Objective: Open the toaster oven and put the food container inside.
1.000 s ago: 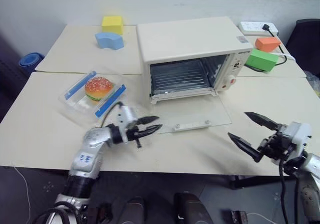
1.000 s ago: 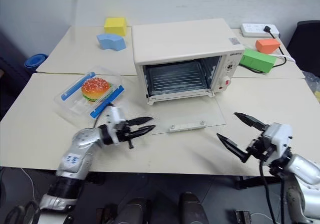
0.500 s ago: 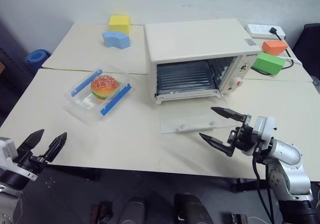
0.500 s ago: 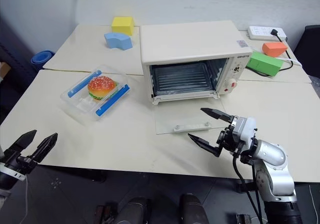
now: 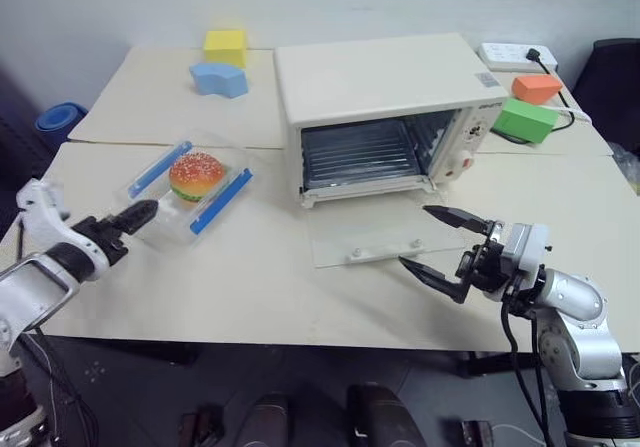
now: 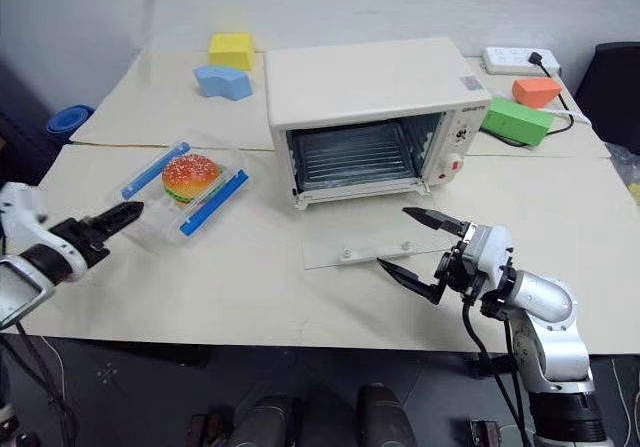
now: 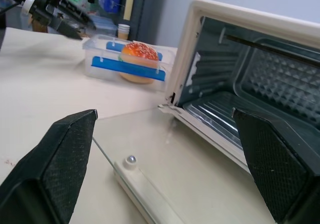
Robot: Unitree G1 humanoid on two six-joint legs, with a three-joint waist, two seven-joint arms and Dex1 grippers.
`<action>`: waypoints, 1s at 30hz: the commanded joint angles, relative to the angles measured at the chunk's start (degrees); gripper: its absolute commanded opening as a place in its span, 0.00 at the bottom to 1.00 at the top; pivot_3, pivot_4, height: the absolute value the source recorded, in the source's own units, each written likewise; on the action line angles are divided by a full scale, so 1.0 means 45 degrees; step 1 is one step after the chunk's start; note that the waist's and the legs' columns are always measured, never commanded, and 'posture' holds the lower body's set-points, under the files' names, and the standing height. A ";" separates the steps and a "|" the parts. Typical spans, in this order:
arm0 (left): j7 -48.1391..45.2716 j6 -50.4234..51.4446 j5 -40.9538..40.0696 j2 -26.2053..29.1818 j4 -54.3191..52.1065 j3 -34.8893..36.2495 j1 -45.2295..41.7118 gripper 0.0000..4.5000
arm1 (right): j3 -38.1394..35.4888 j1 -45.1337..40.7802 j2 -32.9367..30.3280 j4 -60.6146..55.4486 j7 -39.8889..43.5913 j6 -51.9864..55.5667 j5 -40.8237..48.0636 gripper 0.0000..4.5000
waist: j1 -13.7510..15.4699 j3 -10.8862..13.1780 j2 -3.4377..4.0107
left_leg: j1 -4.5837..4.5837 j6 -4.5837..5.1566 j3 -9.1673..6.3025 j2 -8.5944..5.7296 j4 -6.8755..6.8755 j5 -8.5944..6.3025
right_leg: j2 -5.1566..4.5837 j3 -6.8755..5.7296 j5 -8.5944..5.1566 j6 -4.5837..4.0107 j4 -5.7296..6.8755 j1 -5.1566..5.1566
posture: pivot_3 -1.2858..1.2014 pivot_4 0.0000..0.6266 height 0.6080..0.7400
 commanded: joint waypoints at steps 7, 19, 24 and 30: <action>0.1765 0.0697 0.0767 0.0029 0.3442 -0.1080 -0.3157 0.91 | -0.0781 0.1051 -0.0075 -0.0946 -0.0759 -0.0432 -0.0120 1.00 | 0.0064 -0.0006 -0.0015 | 0.0001 -0.0025 -0.0006 -0.0027 0.0010 0.0019 | -0.0011 -0.0009 0.0000 0.0001 0.0018 0.0005 | 0.52 0.24 1.00; 0.0211 0.1279 0.3234 0.1002 0.4193 -0.1181 -0.3941 0.13 | -0.0835 0.1555 -0.0014 -0.0742 -0.0989 -0.1130 -0.0332 1.00 | 0.0009 -0.0008 -0.0019 | 0.0008 -0.0040 0.0011 -0.0028 0.0004 0.0028 | -0.0012 0.0006 0.0000 0.0001 0.0023 -0.0004 | 0.52 0.24 1.00; -0.1452 0.1761 0.4227 0.2101 0.4023 -0.1670 -0.4231 0.02 | -0.0837 0.1637 0.0035 0.0138 -0.0558 -0.1826 -0.0357 1.00 | -0.0010 -0.0004 -0.0043 | 0.0001 -0.0041 0.0005 -0.0026 0.0003 0.0029 | -0.0009 0.0000 0.0000 0.0001 0.0023 -0.0010 | 0.52 0.24 1.00; -0.4513 0.3475 0.4429 0.3735 0.2742 -0.3049 -0.4315 0.02 | -0.1222 0.1866 -0.0196 0.0976 -0.0146 -0.2459 -0.0279 1.00 | 0.0026 -0.0004 -0.0043 | -0.0004 -0.0037 0.0003 -0.0035 0.0000 0.0027 | -0.0024 0.0003 0.0000 0.0001 0.0018 -0.0010 | 0.52 0.24 1.00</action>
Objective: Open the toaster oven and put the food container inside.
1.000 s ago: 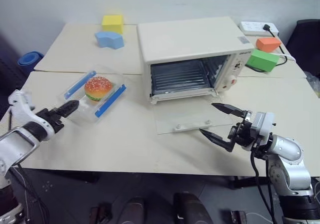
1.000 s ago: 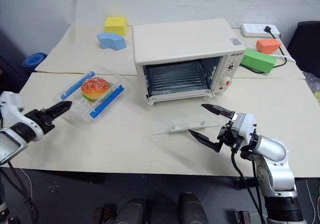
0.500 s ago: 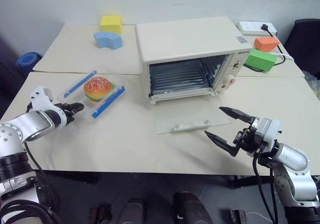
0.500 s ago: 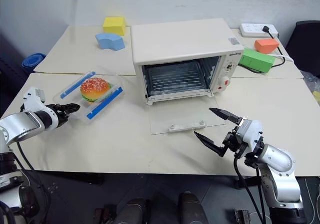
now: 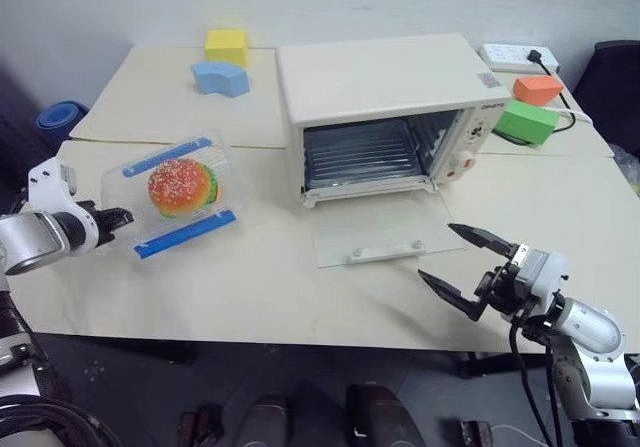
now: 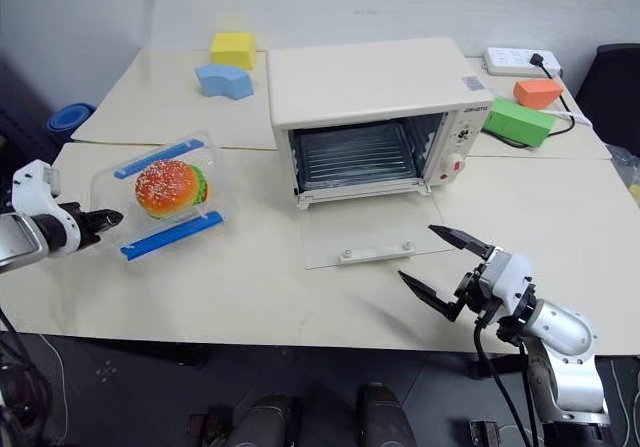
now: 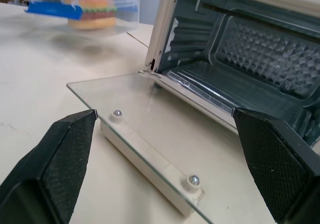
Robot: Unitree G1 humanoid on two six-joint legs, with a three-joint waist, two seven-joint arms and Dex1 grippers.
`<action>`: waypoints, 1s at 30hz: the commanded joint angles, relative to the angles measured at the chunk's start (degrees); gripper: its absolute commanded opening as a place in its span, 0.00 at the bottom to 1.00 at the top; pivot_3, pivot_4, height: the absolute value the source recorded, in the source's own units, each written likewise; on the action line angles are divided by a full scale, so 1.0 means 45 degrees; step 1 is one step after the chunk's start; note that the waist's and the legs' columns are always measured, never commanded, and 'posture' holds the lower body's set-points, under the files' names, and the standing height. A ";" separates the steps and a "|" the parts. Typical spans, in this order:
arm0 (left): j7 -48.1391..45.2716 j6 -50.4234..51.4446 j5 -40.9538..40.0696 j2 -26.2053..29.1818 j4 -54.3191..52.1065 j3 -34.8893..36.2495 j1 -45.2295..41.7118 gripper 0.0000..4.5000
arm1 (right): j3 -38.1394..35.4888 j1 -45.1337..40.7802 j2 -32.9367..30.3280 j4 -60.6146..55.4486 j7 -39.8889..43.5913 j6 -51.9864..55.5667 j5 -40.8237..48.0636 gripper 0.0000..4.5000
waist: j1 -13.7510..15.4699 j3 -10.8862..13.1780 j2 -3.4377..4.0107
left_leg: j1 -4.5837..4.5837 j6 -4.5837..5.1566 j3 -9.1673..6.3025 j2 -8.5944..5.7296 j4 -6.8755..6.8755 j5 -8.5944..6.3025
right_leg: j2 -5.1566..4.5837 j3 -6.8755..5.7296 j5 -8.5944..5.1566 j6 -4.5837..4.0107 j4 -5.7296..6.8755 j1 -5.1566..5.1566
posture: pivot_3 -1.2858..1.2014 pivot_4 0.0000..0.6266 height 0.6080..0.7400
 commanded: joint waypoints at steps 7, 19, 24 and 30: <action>-0.1673 0.3183 -0.0895 -0.0147 -0.3216 -0.0324 -0.0885 0.02 | -0.1141 0.0801 -0.0389 0.0199 0.0089 -0.0580 0.0210 1.00 | 0.0002 0.0000 0.0001 | -0.0003 0.0006 -0.0005 0.0000 -0.0001 -0.0003 | -0.0005 0.0005 0.0000 0.0000 0.0002 0.0002 | 0.52 0.24 1.00; 0.3336 0.3241 -0.2943 -0.5336 -0.3802 -0.1517 -0.3077 0.02 | -0.1623 0.2240 -0.0132 -0.0715 -0.0644 -0.0812 0.0146 1.00 | 0.0019 0.0004 -0.0006 | -0.0004 0.0004 0.0003 -0.0004 0.0022 0.0001 | 0.0004 0.0005 0.0005 0.0010 0.0020 0.0006 | 0.52 0.24 1.00; 0.4083 0.3241 -0.2541 -0.6789 -0.3134 -0.1946 -0.3907 0.02 | -0.1725 0.2652 0.0022 -0.1381 -0.1282 -0.0705 0.0080 1.00 | 0.0069 0.0003 -0.0006 | 0.0004 -0.0004 0.0007 -0.0013 0.0027 0.0006 | 0.0002 0.0005 0.0005 0.0011 0.0034 0.0007 | 0.52 0.24 1.00; 0.3808 0.3158 -0.0803 -0.8322 -0.2390 -0.2456 -0.4583 0.02 | -0.1703 0.3075 0.0126 -0.2466 -0.2080 -0.0308 -0.0013 1.00 | 0.0271 0.0004 -0.0008 | 0.0007 -0.0001 0.0006 -0.0040 0.0050 0.0015 | -0.0008 0.0008 0.0003 0.0019 0.0058 0.0012 | 0.52 0.24 1.00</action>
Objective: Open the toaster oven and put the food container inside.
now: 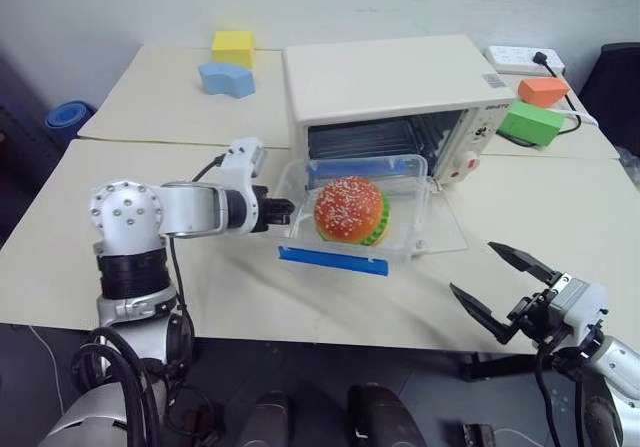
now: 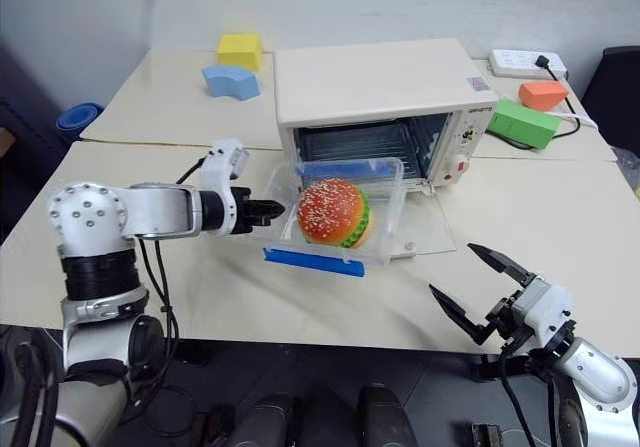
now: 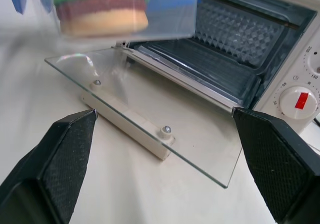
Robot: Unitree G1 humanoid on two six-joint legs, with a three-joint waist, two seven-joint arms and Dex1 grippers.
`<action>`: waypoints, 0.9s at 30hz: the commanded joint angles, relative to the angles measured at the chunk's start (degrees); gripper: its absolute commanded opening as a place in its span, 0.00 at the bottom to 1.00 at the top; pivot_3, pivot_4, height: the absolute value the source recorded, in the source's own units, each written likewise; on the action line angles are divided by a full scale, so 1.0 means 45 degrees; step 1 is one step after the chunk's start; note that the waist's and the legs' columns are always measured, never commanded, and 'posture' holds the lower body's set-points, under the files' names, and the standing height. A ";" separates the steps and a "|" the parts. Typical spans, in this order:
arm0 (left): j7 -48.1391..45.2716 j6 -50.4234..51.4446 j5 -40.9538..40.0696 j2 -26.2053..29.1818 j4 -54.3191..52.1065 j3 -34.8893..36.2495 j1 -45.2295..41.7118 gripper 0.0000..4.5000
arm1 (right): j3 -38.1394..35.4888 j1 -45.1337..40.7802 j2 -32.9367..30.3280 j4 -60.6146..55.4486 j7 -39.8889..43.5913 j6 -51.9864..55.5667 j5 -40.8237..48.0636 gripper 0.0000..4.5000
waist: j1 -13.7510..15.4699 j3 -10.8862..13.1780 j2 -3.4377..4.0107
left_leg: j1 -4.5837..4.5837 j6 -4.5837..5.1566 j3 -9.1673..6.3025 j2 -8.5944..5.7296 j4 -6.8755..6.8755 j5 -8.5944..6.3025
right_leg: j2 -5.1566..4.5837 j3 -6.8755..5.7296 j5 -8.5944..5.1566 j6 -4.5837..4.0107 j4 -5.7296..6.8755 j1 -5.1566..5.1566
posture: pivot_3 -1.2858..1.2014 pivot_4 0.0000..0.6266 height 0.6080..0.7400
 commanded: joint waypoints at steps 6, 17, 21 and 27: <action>-0.1326 -0.0382 0.2382 -0.0857 0.0118 -0.0546 -0.0767 0.18 | -0.0299 0.0409 0.0079 -0.1476 -0.1030 0.0555 0.0029 1.00 | 0.0066 0.0000 -0.0001 | 0.0001 -0.0004 0.0002 -0.0005 0.0000 0.0004 | 0.0002 0.0005 0.0001 0.0011 0.0000 -0.0001 | 0.52 0.24 1.00; -0.4069 -0.0317 0.3316 -0.0115 -0.0372 0.0449 -0.0800 0.78 | -0.1012 0.0559 -0.0532 -0.2269 -0.1582 0.2341 0.1026 1.00 | 0.0041 0.0000 0.0000 | 0.0005 -0.0009 0.0006 -0.0002 -0.0002 0.0007 | 0.0005 0.0008 0.0000 0.0012 0.0001 0.0001 | 0.52 0.24 1.00; -0.5330 -0.0897 0.3433 0.0517 -0.0220 0.0742 -0.0711 0.78 | -0.1296 0.0289 -0.0967 -0.2294 -0.1405 0.3194 0.1581 1.00 | 0.0039 0.0000 0.0000 | 0.0005 -0.0012 0.0003 0.0003 -0.0005 0.0008 | 0.0008 0.0005 0.0000 0.0012 -0.0001 0.0001 | 0.52 0.24 1.00; -0.9200 -0.1835 0.3175 0.2471 -0.0370 -0.0124 -0.0203 0.74 | -0.1175 0.0741 -0.2296 -0.3183 -0.0581 0.5864 0.2976 0.87 | 0.0036 0.0000 0.0000 | 0.0000 -0.0009 -0.0001 0.0000 -0.0010 0.0009 | 0.0005 0.0003 -0.0001 0.0011 -0.0004 -0.0001 | 0.52 0.24 1.00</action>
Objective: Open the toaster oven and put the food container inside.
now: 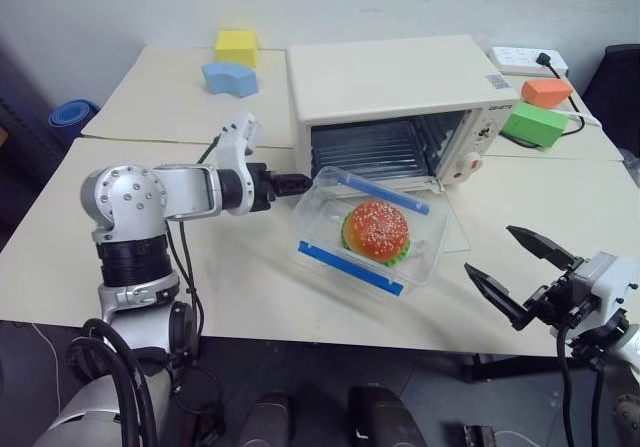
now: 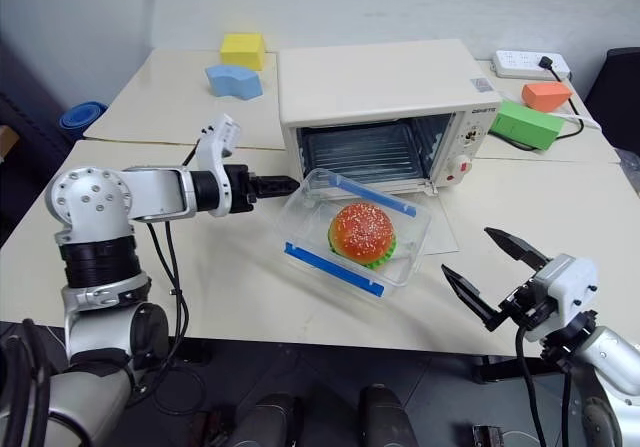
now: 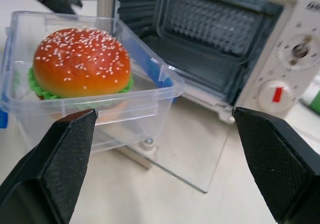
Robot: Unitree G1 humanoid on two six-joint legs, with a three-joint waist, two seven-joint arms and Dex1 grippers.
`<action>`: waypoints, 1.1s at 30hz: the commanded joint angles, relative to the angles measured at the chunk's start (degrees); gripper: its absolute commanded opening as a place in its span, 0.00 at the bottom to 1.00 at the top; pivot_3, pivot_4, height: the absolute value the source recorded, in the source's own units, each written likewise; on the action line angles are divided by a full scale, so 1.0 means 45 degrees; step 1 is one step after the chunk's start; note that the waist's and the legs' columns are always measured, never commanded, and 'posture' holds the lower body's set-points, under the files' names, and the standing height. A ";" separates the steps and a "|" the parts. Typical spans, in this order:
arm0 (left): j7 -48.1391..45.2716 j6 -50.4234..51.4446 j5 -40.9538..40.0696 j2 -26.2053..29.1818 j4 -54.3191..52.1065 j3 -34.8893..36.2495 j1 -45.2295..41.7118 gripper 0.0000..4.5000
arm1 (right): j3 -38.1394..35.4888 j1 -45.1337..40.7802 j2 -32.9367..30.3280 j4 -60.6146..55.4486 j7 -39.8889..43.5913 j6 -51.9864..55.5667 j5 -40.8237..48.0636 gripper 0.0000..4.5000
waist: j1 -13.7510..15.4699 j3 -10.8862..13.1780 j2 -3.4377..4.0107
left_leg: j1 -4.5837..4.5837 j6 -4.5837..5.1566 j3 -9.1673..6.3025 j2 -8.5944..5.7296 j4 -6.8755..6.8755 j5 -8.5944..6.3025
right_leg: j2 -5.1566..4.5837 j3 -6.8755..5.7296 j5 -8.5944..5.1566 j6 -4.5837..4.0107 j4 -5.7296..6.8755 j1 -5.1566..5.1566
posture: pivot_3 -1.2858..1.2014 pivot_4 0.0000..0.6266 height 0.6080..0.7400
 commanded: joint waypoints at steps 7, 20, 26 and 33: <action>-1.1204 -0.9616 0.3603 0.6088 -0.2082 -0.4810 0.4452 0.32 | 0.1139 0.1456 -0.2336 -0.3196 0.1587 0.4050 0.1875 0.36 | -0.0265 0.0002 0.0008 | 0.0065 -0.0029 0.0024 0.0047 -0.0107 0.0020 | 0.0026 0.0008 -0.0018 -0.0033 -0.0091 0.0045 | 0.52 0.24 1.00; -1.1004 -1.1531 0.4426 0.2671 -0.2526 -0.5464 0.5849 0.00 | 0.3150 -0.2267 -0.0874 -0.1754 -0.0428 0.4129 -0.0422 0.01 | 0.0024 0.0002 0.0007 | -0.0033 0.0108 -0.0025 0.0015 -0.0028 -0.0032 | -0.0007 0.0001 -0.0002 -0.0004 -0.0104 0.0022 | 0.52 0.24 1.00; -0.9279 -1.1895 0.5252 0.0928 -0.1893 -0.5406 0.5615 0.00 | 0.3157 -0.3746 -0.0406 0.0068 -0.0687 0.3289 -0.1696 0.01 | 0.0016 0.0002 0.0007 | -0.0027 0.0110 -0.0016 0.0014 -0.0013 -0.0031 | 0.0000 0.0003 0.0001 0.0001 -0.0081 0.0021 | 0.52 0.24 1.00; -0.7518 -1.2381 0.5952 -0.0961 -0.1375 -0.5182 0.5526 0.00 | 0.3551 -0.5668 -0.0036 0.2360 -0.0695 0.2247 -0.3042 0.01 | 0.0007 0.0002 0.0007 | -0.0029 0.0091 -0.0010 0.0010 -0.0001 -0.0019 | 0.0002 0.0002 0.0005 0.0010 -0.0062 0.0011 | 0.52 0.24 1.00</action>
